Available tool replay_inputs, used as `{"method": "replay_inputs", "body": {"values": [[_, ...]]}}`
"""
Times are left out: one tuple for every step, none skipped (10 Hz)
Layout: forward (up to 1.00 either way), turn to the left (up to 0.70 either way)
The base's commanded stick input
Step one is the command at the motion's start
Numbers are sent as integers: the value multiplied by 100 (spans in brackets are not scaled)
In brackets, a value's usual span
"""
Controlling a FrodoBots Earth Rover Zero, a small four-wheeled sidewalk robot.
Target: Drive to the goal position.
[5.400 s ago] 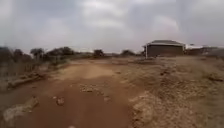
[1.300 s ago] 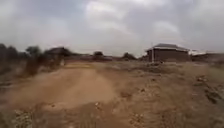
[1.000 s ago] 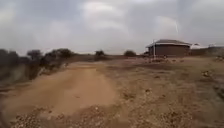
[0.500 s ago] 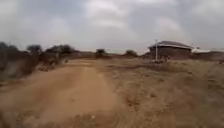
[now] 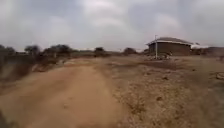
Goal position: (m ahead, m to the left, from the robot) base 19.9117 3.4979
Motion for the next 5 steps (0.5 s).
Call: {"method": "replay_inputs", "body": {"values": [[50, 50], [50, 18], [50, 0], [50, 0], [50, 0]]}}
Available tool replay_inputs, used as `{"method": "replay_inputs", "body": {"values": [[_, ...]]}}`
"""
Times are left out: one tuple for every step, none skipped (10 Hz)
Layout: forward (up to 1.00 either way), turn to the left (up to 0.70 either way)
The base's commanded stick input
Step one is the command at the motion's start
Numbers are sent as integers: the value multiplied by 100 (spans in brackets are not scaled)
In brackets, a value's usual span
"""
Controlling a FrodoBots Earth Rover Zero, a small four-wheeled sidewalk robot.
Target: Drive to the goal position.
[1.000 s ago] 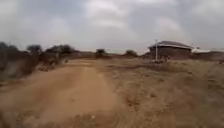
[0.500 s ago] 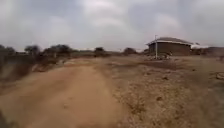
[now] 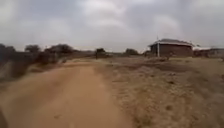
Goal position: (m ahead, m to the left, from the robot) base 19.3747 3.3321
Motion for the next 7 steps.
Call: {"method": "replay_inputs", "body": {"values": [[50, 0], [50, 0], [50, 0], [50, 0], [50, 0], [50, 0], [50, 0]]}}
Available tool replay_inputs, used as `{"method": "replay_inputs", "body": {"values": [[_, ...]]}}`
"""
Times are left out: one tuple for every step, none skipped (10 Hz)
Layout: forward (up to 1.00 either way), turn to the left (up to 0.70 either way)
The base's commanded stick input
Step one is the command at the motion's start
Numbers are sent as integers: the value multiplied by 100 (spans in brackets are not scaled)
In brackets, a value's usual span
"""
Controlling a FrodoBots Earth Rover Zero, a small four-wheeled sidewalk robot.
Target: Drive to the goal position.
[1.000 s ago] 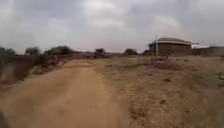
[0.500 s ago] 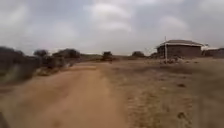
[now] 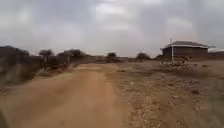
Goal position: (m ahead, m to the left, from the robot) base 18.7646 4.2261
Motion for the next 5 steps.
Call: {"method": "replay_inputs", "body": {"values": [[50, 0], [50, 0], [50, 0], [50, 0], [50, 0]]}}
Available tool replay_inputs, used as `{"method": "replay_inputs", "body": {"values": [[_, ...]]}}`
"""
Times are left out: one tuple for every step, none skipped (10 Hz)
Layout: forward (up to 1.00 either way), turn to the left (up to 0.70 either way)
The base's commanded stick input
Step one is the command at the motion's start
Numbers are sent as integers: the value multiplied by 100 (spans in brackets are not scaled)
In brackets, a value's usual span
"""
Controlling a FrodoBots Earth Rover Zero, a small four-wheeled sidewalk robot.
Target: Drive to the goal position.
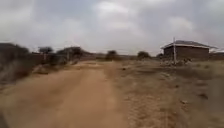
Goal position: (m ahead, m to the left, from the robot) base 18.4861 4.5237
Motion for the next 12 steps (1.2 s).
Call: {"method": "replay_inputs", "body": {"values": [[50, 0], [50, 0], [50, 0], [50, 0], [50, 0], [50, 0], [50, 0], [50, 0], [50, 0], [50, 0], [50, 20], [50, 50]]}}
